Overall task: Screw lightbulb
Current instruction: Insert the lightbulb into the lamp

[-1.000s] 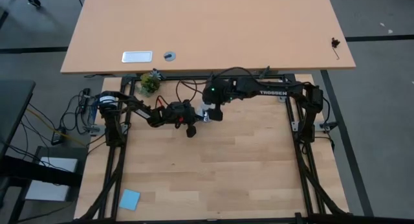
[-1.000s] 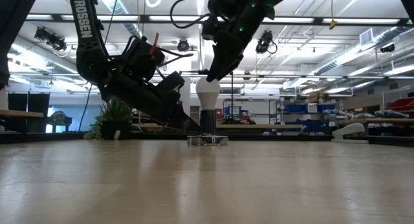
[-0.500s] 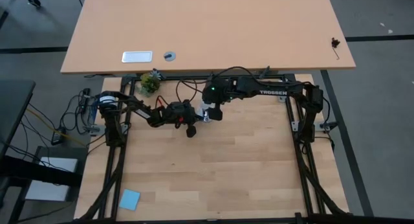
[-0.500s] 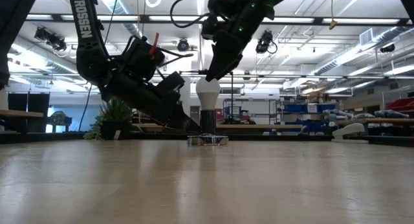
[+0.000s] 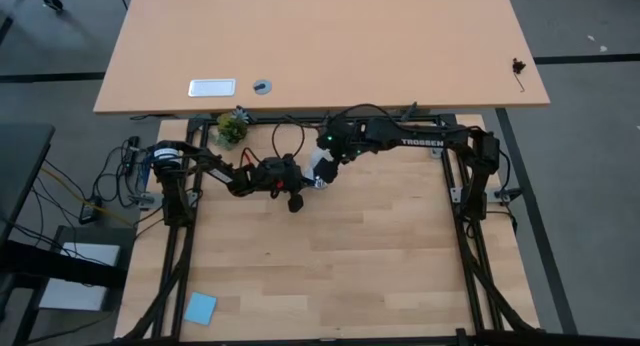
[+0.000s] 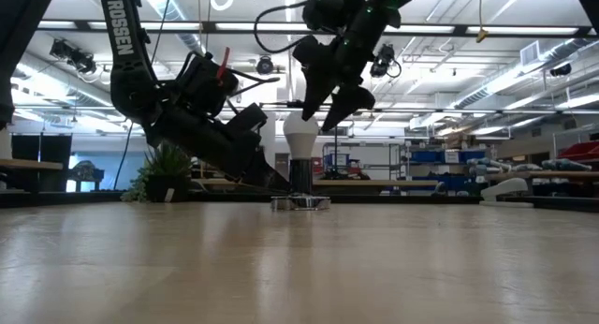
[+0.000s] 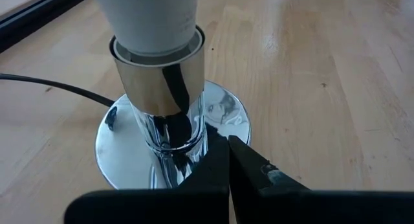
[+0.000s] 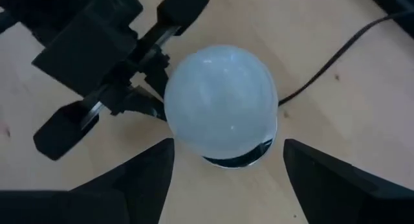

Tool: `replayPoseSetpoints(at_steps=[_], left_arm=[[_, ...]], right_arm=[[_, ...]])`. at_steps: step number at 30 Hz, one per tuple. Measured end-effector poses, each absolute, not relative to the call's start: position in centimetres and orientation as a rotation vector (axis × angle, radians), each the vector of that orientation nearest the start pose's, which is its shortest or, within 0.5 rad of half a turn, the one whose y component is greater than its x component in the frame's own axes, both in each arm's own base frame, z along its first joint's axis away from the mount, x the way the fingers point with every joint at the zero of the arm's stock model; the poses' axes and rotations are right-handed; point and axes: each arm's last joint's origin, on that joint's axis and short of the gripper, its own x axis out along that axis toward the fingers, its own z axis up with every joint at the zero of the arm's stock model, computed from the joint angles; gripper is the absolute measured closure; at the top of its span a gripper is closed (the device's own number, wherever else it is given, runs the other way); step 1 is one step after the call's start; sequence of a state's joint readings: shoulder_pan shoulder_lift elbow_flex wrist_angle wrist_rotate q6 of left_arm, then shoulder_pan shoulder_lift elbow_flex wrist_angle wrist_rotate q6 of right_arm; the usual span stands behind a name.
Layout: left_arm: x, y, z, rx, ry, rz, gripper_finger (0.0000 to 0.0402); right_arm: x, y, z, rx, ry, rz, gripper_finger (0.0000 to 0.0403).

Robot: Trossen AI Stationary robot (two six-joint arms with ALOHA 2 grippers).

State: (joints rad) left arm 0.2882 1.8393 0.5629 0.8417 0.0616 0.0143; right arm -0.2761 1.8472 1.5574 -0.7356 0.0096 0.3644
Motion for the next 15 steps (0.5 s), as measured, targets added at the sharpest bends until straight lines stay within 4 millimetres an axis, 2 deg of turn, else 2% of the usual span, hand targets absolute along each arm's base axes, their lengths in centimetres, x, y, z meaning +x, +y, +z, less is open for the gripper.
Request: replayPoseSetpoints(at_steps=[3,10,13,15], left_arm=[[29.4,8.5,10.0,-0.062,0.430,0.220,0.0401],[29.4,8.5,10.0,-0.062,0.431,0.220,0.0401],[29.4,8.5,10.0,-0.062,0.431,0.220,0.0401],[29.4,8.5,10.0,-0.062,0.430,0.219,0.0401]], right_arm=[[37.8,-10.7,26.7,0.375,0.964,-0.392,0.0102],[38.4,-10.4,28.9,-0.005,0.953,-0.221,0.0086],[38.6,-10.9,29.4,-0.077,0.919,-0.164,0.0082],[38.6,-11.4,29.1,-0.073,0.921,-0.122,0.0083]])
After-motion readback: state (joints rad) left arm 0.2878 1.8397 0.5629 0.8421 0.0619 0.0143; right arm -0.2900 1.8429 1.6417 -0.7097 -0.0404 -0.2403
